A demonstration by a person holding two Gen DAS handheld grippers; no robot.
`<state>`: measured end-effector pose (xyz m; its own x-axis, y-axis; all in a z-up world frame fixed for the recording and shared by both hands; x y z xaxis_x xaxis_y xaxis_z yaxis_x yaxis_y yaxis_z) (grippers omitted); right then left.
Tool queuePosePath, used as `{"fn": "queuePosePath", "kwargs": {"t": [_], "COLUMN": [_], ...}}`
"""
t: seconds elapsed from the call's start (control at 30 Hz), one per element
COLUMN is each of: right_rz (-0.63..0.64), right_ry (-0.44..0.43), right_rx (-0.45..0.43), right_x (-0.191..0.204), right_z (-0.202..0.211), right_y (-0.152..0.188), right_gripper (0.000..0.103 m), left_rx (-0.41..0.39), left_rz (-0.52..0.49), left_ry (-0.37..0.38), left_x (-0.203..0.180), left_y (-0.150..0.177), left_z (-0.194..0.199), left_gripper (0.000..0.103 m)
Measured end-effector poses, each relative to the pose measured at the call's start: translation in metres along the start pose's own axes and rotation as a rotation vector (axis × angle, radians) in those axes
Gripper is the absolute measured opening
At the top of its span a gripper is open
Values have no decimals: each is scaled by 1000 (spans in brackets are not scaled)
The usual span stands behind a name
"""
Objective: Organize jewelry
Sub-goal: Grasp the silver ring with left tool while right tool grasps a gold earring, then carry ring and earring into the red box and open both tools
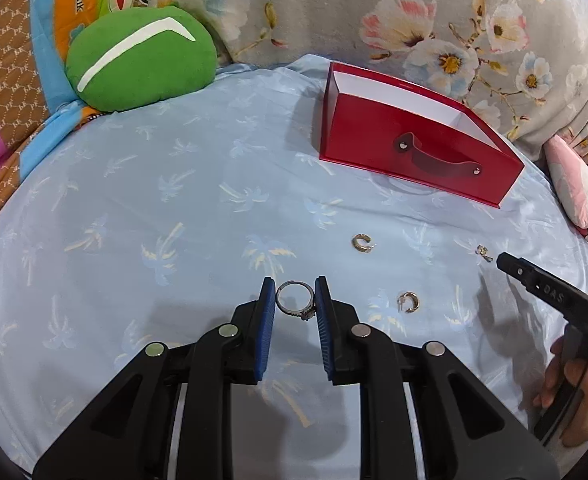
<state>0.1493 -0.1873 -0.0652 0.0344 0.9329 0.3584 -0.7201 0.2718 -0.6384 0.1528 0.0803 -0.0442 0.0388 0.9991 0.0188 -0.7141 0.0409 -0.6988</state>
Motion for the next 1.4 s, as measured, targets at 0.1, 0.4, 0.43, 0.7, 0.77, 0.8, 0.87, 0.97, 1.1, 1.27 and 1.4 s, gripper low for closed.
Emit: {"fn": "queuePosePath", "kwargs": {"t": [0.1, 0.4, 0.43, 0.7, 0.77, 0.8, 0.87, 0.97, 1.1, 1.27, 1.4], "right_rz": [34, 83, 83, 51, 38, 36, 40, 54, 97, 170, 226], "right_ry": [-1, 51, 54, 46, 30, 22, 11, -6, -8, 14, 38], "right_rx": [36, 61, 61, 17, -1, -12, -39, -96, -175, -259, -320], "right_x": [6, 12, 12, 8, 9, 10, 13, 20, 28, 37, 40], "right_z": [-15, -39, -39, -25, -14, -8, 7, 34, 69, 91, 90], "right_y": [-2, -16, -16, -15, -15, -17, -23, -39, -72, -126, -174], "right_gripper": [49, 23, 21, 20, 20, 20, 20, 20, 20, 20, 21], "left_rx": [6, 22, 23, 12, 2, -3, -22, -71, -137, -230, -252], "left_rz": [-7, -16, -15, -14, -13, -13, -15, -38, -62, -116, -140], "left_ry": [7, -4, -2, 3, 5, 6, 10, -3, -11, -38, -19], "left_x": [-5, -9, -10, -10, -9, -9, -10, -13, -22, -48, -77], "left_y": [1, 5, 5, 0, -6, -9, -18, -35, -70, -124, -171], "left_z": [-3, -9, -9, -7, -3, -1, 5, 17, 30, 39, 30], "left_gripper": [20, 20, 20, 20, 20, 20, 20, 20, 20, 20, 20]}}
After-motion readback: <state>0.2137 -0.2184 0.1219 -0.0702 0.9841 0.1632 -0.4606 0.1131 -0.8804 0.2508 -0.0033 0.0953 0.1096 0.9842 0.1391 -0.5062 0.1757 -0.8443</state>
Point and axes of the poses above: each gripper's, at about its wrist camera, not at the fingertips, and z roughly against the way its jaws point, x to its left, y to its underside, the point moved 6 cm from there along -z, roughly the way its jaws point, and after that the axes turned 13 degrees about -y, right-handed, at the moved point
